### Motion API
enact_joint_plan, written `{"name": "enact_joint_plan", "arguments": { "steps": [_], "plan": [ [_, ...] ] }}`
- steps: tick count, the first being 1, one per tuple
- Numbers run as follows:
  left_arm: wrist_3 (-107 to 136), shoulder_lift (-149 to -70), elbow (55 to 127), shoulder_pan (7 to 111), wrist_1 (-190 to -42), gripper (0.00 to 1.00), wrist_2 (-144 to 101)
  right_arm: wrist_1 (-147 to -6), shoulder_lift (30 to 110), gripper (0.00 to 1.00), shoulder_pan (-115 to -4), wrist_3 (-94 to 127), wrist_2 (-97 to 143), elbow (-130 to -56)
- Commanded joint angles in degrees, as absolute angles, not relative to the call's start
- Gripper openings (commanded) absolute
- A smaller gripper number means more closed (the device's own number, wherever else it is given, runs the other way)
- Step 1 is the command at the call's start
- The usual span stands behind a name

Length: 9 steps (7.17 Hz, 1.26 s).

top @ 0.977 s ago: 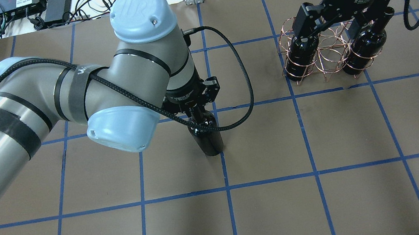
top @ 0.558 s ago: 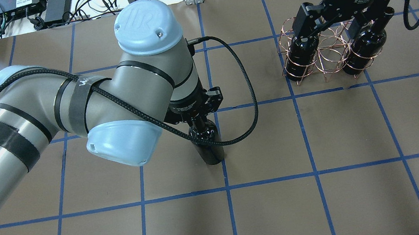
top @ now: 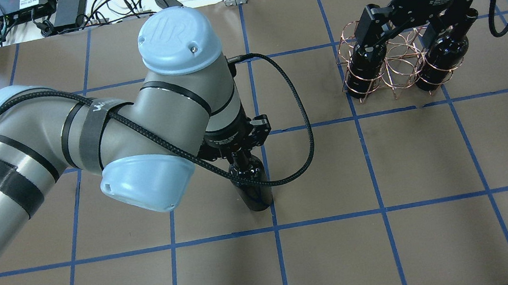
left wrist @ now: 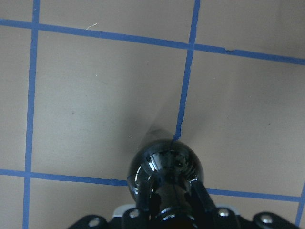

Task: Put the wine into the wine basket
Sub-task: 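Set the bottle upright on the table, open the left gripper and withdraw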

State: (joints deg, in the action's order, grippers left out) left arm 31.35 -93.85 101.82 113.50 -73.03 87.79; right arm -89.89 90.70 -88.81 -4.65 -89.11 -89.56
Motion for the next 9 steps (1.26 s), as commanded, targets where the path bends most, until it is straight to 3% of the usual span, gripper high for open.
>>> {"name": "enact_joint_plan", "arguments": {
  "steps": [1,4,6,7,8,9],
  "plan": [
    [31.73,-93.87,102.13,113.64,-73.04,0.05,87.98,-90.26,90.7,1.0,-88.77,-4.57,-89.21,-89.56],
    [31.99,-94.3,102.22,113.91,-73.12,0.25,88.24,-90.0,90.79,1.0,-88.77,-4.13,-95.95,-89.56],
    [35.13,-94.48,102.22,113.91,-73.12,0.75,88.07,-90.18,90.79,1.0,-88.77,-3.78,-95.02,-89.56],
    [35.16,-94.48,102.22,113.91,-73.04,0.93,88.15,-90.26,90.97,1.0,-88.94,-3.69,-94.92,-89.56],
    [34.37,-94.31,101.43,113.56,-72.95,1.0,87.98,-90.09,90.88,1.0,-89.03,-3.78,-94.31,-89.56],
    [34.19,-94.31,101.43,113.29,-72.78,1.0,87.98,-90.17,90.7,1.0,-89.12,-3.78,-90.65,-89.56]
  ]
}}
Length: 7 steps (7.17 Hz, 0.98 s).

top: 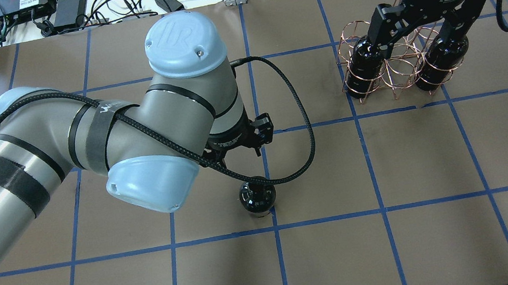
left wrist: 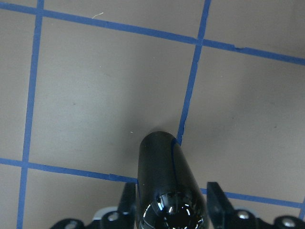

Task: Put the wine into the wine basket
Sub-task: 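Set the bottle upright on the table, open the left gripper and withdraw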

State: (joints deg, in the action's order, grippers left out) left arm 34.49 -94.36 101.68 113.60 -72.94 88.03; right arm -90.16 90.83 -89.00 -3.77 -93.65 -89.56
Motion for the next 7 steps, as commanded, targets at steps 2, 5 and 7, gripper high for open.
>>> {"name": "enact_joint_plan", "arguments": {
  "steps": [2,5,7],
  "plan": [
    [33.93,-93.96,100.9,112.68,-72.16,1.0,88.15,-90.53,90.88,1.0,-89.03,-3.95,-91.32,-89.56],
    [13.26,-92.47,90.13,97.01,-84.32,1.0,87.54,-92.88,90.53,1.0,-89.12,-3.61,-90.79,-89.65],
    [0.74,-92.37,87.81,88.19,-87.01,1.0,86.15,-93.08,90.7,1.0,-89.56,-3.17,-90.45,-89.47]
  ]
}}
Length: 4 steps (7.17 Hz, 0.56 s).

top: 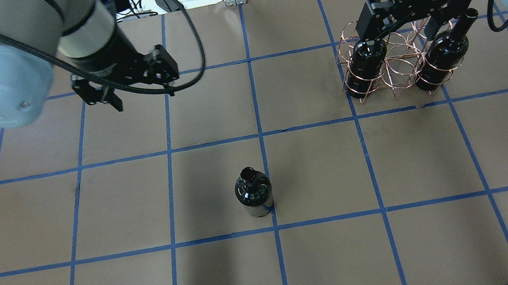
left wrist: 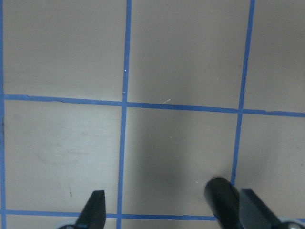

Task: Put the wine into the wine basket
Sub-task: 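Release the right gripper from the rack and move it over the upright bottle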

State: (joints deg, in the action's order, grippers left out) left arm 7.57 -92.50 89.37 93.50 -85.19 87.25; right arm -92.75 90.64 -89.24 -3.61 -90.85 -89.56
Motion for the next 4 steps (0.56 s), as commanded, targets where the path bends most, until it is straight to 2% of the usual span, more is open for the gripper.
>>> {"name": "enact_joint_plan", "arguments": {
  "steps": [1,4],
  "plan": [
    [0.53,-92.29,87.8,87.63,-87.01,1.0,85.18,-93.16,90.62,1.0,-90.6,1.36,-90.09,-89.12],
    [0.53,-91.93,87.89,87.98,-87.1,1.0,85.87,-98.95,86.68,1.0,-102.36,11.63,-92.45,-88.77]
  ]
}}
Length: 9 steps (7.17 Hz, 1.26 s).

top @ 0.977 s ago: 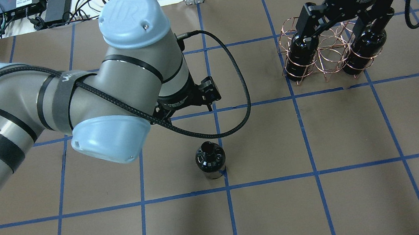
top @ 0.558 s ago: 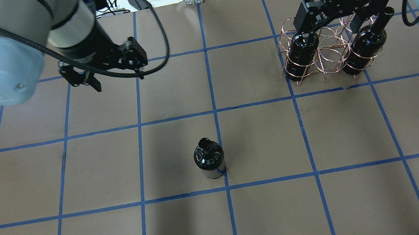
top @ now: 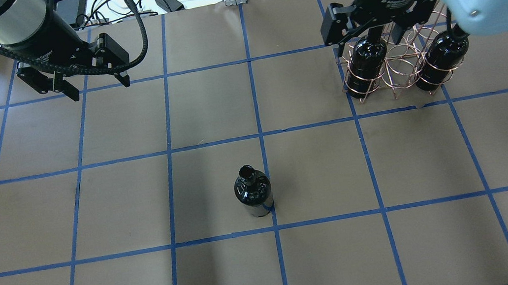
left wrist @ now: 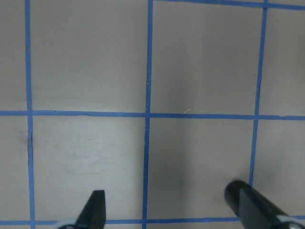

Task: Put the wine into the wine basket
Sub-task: 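Release the right gripper from the rack and move it over the upright bottle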

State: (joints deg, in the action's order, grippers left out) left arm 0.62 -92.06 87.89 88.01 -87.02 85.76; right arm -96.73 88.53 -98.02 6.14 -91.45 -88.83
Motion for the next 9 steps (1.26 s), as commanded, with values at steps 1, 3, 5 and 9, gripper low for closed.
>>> {"name": "enact_joint_plan", "arguments": {
  "steps": [1,3,5,9],
  "plan": [
    [0.53,-91.85,87.98,87.98,-87.27,1.0,85.96,-100.01,85.62,1.0,-106.31,13.08,-92.63,-88.77],
    [0.35,-89.84,88.33,88.07,-89.63,1.0,89.97,-100.11,83.86,1.0,-112.73,20.27,-92.46,-88.77],
    [0.44,-89.91,88.86,88.07,-90.53,1.0,89.39,-100.2,81.84,1.0,-117.84,24.94,-92.46,-88.68],
    [0.26,-89.39,90.7,87.98,-90.53,1.0,89.56,-98.62,80.6,0.98,-120.75,28.65,-91.67,-89.73]
  ]
}}
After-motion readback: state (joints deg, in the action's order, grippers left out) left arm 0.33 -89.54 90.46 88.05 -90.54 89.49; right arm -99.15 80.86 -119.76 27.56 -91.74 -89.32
